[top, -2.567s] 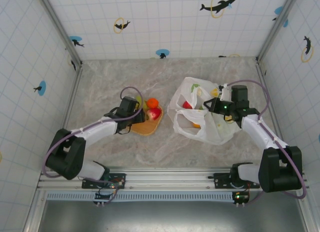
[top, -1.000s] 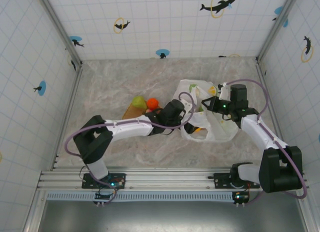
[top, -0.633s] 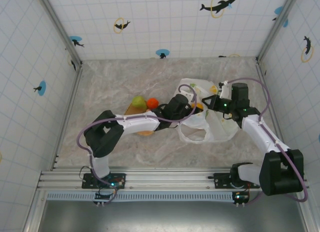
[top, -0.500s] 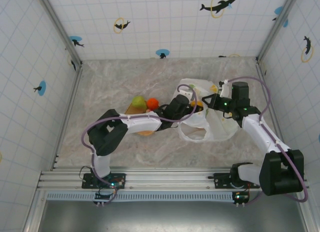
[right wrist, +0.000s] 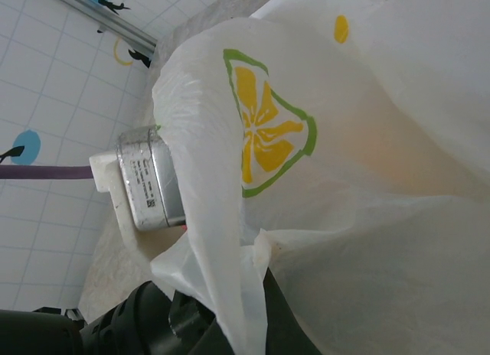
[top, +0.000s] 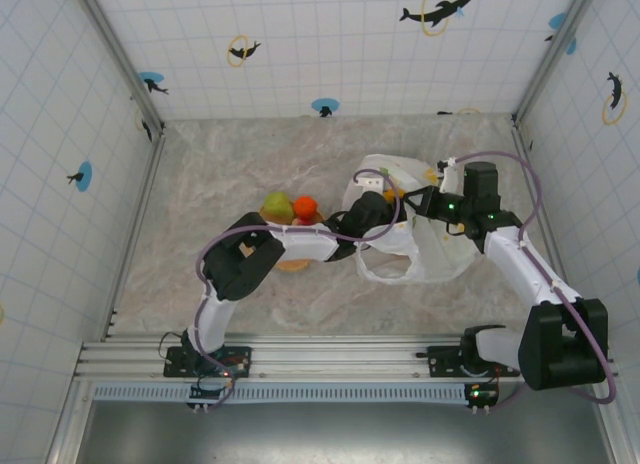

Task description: Place the fruits into the plastic bag

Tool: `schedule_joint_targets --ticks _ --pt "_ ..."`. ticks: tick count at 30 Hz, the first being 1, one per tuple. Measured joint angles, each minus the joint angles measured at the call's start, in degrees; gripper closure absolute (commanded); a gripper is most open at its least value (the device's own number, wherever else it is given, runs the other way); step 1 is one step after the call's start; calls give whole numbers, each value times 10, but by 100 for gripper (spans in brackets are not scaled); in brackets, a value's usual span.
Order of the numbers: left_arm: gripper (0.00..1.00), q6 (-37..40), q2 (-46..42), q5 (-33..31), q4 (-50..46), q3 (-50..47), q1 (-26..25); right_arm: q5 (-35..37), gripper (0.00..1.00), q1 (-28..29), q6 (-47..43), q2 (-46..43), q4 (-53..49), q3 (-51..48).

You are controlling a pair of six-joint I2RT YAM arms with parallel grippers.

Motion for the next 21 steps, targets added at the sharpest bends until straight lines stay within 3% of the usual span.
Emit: schedule_joint_targets --ticks 11,21 --pt "11 12 38 -19 9 47 0 -2 100 -4 -3 0 0 0" --pt "8 23 18 10 1 28 8 -20 100 -8 -8 0 -2 0"
